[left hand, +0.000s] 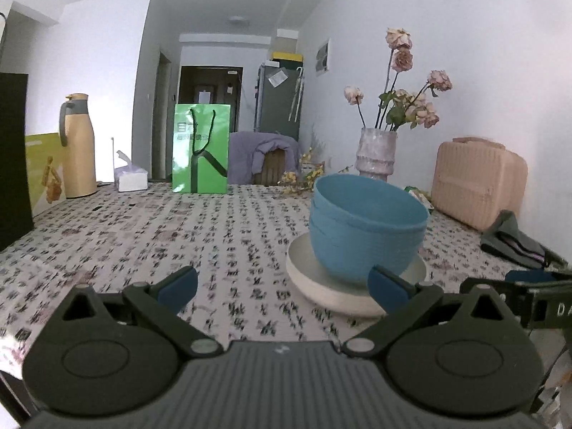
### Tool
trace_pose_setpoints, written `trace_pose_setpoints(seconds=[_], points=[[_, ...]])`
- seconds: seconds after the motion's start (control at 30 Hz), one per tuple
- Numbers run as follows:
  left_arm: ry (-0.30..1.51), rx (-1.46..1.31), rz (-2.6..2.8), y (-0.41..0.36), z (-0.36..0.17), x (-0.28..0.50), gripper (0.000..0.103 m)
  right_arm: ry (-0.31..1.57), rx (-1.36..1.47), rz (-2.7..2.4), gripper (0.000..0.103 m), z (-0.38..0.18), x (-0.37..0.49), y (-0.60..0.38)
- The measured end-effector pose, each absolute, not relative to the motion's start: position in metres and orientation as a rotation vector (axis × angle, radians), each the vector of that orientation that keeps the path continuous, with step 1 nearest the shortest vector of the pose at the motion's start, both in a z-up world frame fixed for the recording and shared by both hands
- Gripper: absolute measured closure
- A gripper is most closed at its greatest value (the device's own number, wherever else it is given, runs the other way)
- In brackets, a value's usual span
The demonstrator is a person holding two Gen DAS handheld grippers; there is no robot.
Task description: Organize plates and bowls
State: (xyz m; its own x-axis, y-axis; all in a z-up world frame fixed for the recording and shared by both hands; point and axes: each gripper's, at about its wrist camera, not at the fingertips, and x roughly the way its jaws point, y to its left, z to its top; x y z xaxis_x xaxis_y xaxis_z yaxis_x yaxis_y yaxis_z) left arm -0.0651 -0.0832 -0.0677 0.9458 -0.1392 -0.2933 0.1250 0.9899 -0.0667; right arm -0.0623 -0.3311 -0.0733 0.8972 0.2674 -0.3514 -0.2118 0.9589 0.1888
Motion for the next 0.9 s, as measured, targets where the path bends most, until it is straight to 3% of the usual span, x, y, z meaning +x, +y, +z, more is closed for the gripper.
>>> trace_pose_setpoints(seconds=[0.9], points=[[0.244,-0.069,-0.138,-0.082,-0.080,-0.117,0.000,0.348,0.104,0.248,0.000,-0.079,-0.103,-0.332]])
